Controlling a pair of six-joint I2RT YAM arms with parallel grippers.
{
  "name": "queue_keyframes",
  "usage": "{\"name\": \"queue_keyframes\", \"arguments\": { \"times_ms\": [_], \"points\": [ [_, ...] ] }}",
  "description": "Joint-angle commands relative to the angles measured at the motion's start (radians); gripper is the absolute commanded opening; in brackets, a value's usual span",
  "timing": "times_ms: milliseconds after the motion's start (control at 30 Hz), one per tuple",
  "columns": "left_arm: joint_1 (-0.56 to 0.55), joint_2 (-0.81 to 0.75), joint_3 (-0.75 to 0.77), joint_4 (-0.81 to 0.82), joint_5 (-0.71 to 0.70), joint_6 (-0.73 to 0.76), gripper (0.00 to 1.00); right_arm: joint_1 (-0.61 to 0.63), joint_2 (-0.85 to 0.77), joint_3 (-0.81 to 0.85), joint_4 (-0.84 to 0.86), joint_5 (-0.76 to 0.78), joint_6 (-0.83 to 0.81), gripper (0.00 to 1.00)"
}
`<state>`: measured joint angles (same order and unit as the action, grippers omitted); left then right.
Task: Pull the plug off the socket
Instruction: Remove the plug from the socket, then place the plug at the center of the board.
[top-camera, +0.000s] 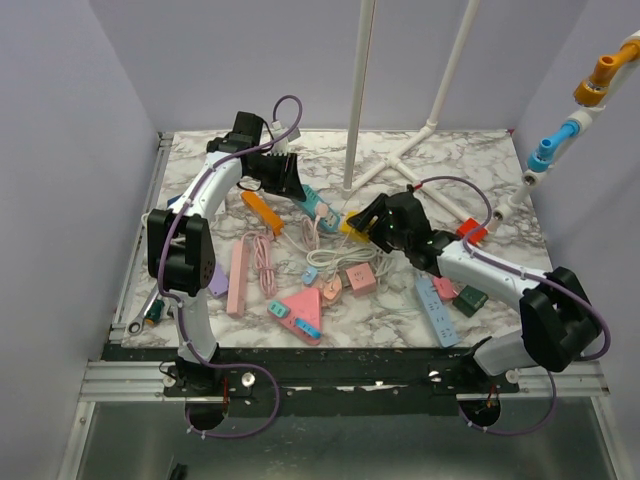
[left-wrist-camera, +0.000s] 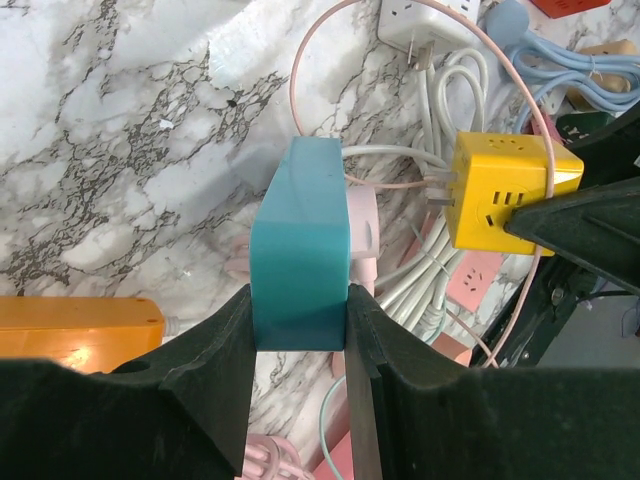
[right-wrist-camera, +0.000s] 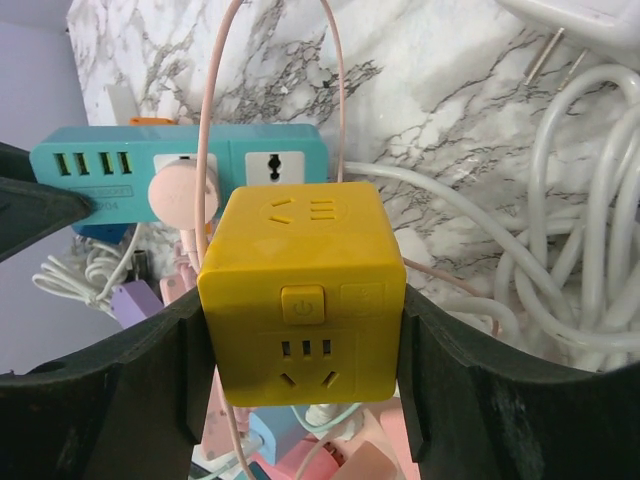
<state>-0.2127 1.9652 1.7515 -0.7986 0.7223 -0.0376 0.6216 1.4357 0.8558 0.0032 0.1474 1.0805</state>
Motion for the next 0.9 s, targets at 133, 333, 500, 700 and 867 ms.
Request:
{"name": "queue_keyframes", "arguments": {
  "times_ms": [133,333,500,700,867],
  "points": [
    [0.015,-0.052,0.006,0.011,0.004,0.033,0.0,-0.073,0.006,0.01,-0.077,0.057,-0.045,0.48],
    [0.015,-0.058,0.009,-0.015,0.092,0.077,0.0,-0.221,-0.018,0.005,-0.089,0.042,-0.085,0.49],
    [0.015,-0.055,0.011,-0.042,0.144,0.101,0.0,-0.307,-0.02,0.034,-0.094,0.031,-0.114,0.49],
    [0.015,-0.055,0.011,-0.068,0.154,0.127,0.0,-0.406,-0.041,0.061,-0.141,0.044,-0.132,0.49],
    [0.015,-0.05,0.016,-0.071,0.162,0.124,0.0,-0.466,-0.06,0.035,-0.183,0.068,-0.122,0.53]
  ]
}}
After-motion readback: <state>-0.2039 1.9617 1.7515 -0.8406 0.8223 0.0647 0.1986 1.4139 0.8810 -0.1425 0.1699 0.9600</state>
